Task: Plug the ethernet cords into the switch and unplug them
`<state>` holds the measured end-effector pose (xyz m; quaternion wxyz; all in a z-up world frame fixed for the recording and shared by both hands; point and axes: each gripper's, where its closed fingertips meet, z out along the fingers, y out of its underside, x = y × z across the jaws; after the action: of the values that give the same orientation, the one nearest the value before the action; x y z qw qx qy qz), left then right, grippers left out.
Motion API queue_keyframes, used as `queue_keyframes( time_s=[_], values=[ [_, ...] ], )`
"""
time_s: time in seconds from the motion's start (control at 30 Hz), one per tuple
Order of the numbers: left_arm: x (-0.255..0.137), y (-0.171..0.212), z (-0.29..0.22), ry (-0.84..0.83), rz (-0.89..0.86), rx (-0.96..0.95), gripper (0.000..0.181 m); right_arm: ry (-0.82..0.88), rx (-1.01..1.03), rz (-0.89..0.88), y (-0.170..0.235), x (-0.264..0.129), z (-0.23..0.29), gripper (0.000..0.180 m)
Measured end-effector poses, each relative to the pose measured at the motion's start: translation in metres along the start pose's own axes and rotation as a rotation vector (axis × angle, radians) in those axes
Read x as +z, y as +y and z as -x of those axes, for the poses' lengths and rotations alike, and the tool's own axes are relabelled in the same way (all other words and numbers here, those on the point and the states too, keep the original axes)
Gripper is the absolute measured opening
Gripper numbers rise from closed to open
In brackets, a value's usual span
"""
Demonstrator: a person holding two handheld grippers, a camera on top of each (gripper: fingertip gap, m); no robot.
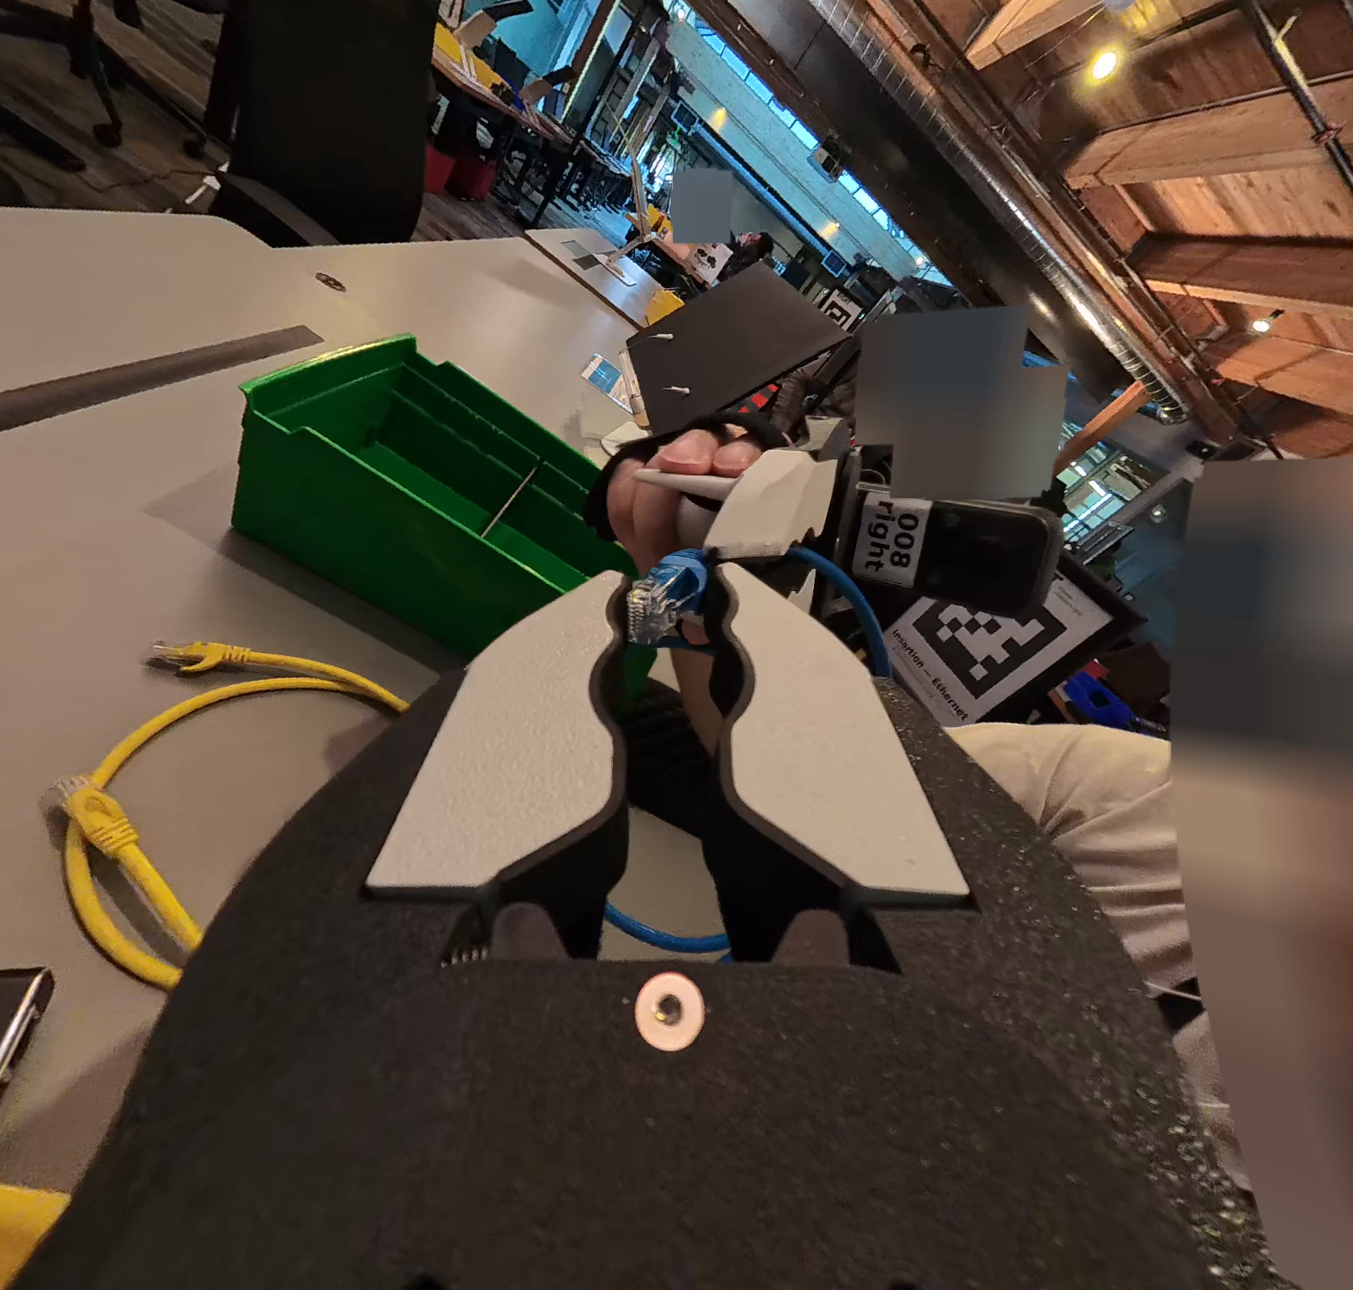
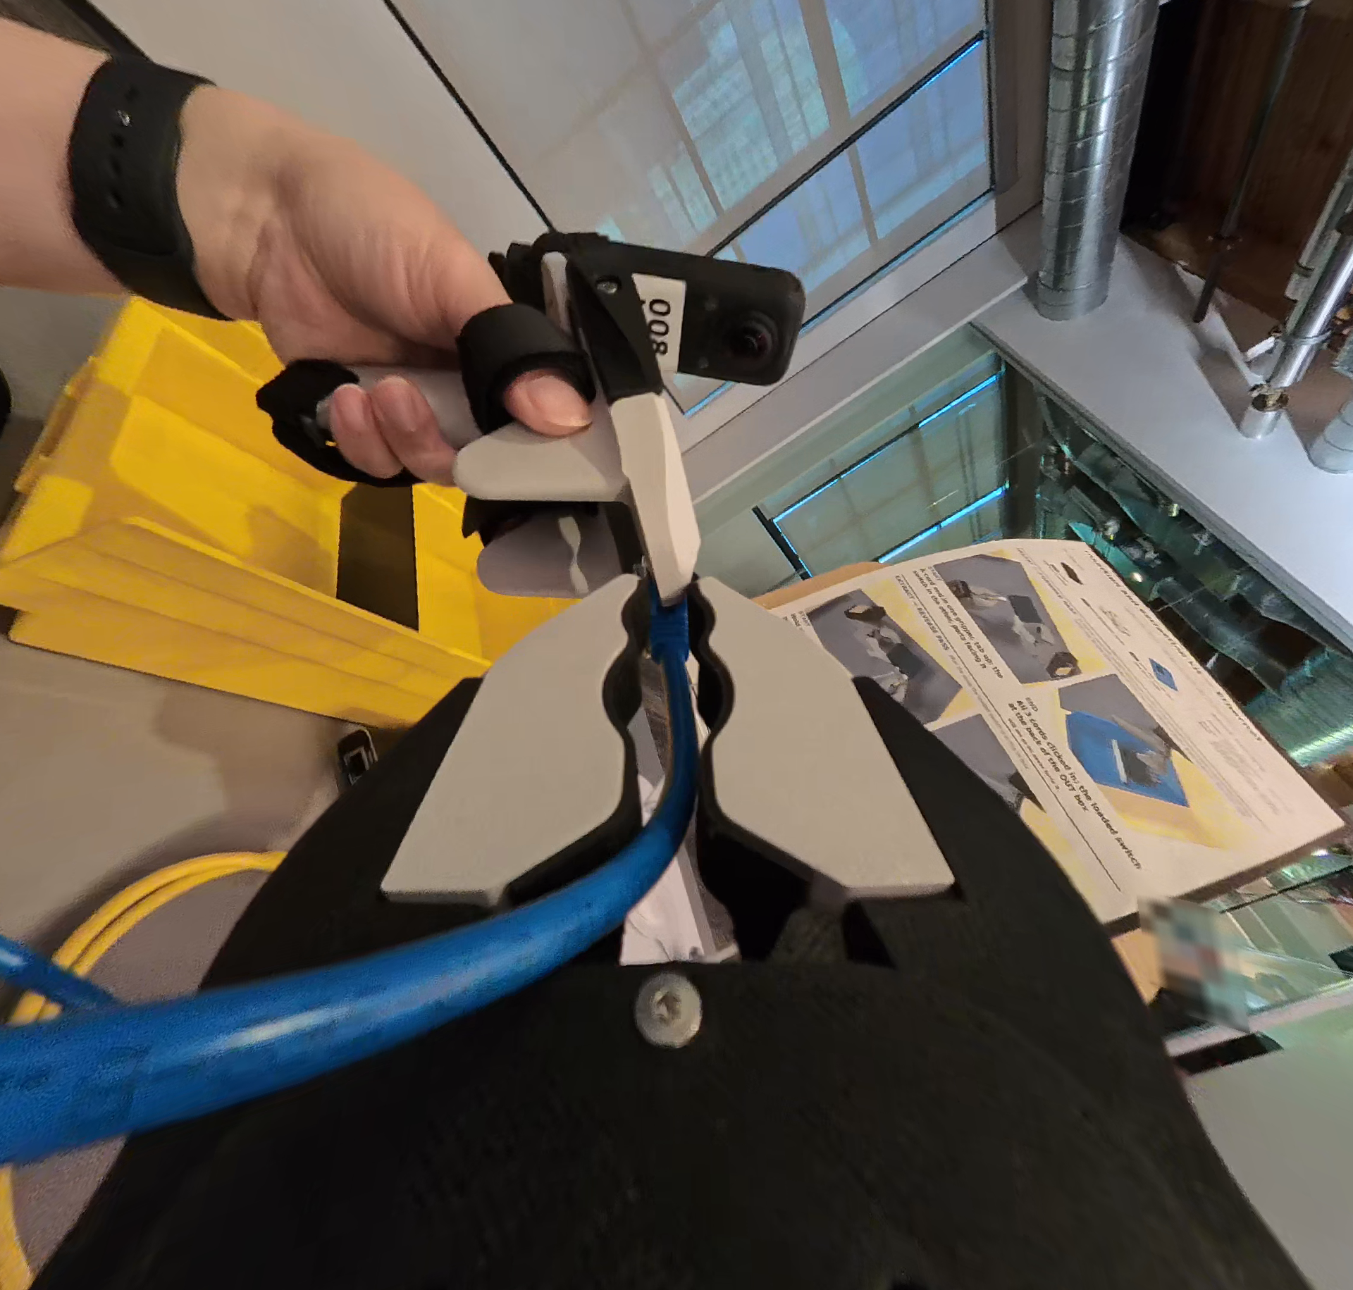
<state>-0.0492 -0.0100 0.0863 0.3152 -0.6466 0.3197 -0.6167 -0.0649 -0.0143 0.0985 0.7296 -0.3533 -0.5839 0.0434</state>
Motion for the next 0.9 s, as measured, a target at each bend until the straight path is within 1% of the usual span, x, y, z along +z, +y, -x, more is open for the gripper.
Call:
queue_keyframes(
  time_s=[0.13, 0.27, 0.37, 0.47, 0.9],
  values=[
    [-0.002, 0.004, -0.005, -0.002, 0.011, 0.004, 0.018, -0.03, -0.057, 0.013, -0.004, -0.003, 0.005, 0.013],
    [-0.004, 0.002, -0.011, -0.015, -0.003, 0.026, 0.018, -0.062, 0.016, 0.001, -0.004, -0.006, 0.006, 0.018],
    [-0.005, 0.002, -0.011, -0.016, -0.01, 0.017, 0.018, -0.04, 0.0, 0.001, -0.004, -0.005, 0.004, 0.015],
    [-0.007, 0.003, -0.008, -0.028, -0.007, 0.01, 0.018, -0.049, -0.02, 0.043, 0.002, -0.003, 0.006, 0.015],
    [-0.01, 0.004, -0.011, -0.03, 0.001, 0.022, 0.017, -0.045, -0.042, 0.034, -0.001, -0.001, 0.006, 0.013]
  ],
)
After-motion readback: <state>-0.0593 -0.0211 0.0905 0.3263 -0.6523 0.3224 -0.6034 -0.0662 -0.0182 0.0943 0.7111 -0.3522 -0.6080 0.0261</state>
